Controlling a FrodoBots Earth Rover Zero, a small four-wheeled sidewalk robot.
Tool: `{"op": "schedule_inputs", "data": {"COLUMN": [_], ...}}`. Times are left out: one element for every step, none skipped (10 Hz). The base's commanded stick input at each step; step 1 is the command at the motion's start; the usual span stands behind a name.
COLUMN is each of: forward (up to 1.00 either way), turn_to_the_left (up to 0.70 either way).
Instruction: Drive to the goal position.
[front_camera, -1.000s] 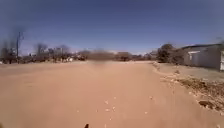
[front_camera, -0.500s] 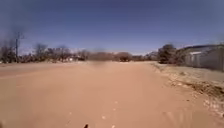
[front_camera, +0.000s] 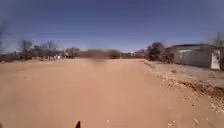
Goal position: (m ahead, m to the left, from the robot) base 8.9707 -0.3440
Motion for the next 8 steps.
{"op": "schedule_inputs", "data": {"forward": [1.0,1.0,1.0,1.0,1.0,1.0,1.0,1.0], "turn_to_the_left": [0.0,0.0,0.0,0.0,0.0,0.0,0.0,0.0]}}
